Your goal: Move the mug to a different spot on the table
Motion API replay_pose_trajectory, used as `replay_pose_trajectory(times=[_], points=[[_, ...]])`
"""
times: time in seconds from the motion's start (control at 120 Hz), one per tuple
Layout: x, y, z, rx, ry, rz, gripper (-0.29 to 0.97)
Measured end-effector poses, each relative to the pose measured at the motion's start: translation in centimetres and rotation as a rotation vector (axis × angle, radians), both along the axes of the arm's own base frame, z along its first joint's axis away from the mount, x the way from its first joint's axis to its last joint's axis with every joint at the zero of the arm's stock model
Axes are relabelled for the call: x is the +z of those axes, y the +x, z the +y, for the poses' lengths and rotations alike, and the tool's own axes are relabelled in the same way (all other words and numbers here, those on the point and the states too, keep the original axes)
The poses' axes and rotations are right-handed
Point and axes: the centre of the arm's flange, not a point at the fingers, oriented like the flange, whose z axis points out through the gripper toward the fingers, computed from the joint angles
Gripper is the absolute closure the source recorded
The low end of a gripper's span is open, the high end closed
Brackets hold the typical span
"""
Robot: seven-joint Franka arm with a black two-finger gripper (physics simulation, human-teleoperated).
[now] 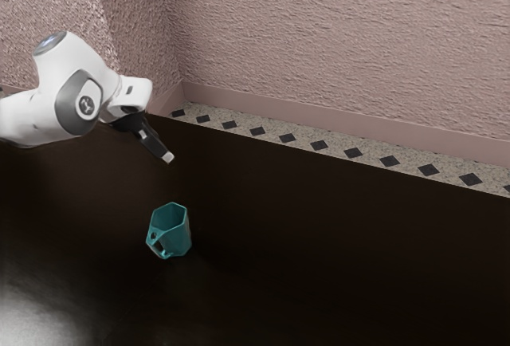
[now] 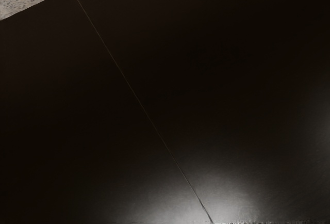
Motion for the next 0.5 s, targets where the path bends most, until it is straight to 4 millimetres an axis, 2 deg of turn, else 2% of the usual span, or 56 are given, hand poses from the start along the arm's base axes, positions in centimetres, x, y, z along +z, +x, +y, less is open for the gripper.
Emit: replay_pose_trajectory(times=[0.1,0.358,0.442,0.5], points=[[4.4,1.3,-0.9,-0.044,0.077,0.015,0.0],[14.1,2.5,-6.2,-0.037,0.23,0.059,0.0],[16.5,3.0,-7.5,0.004,0.272,0.069,0.0],[17.2,4.1,-8.2,0.048,0.308,0.092,0.0]])
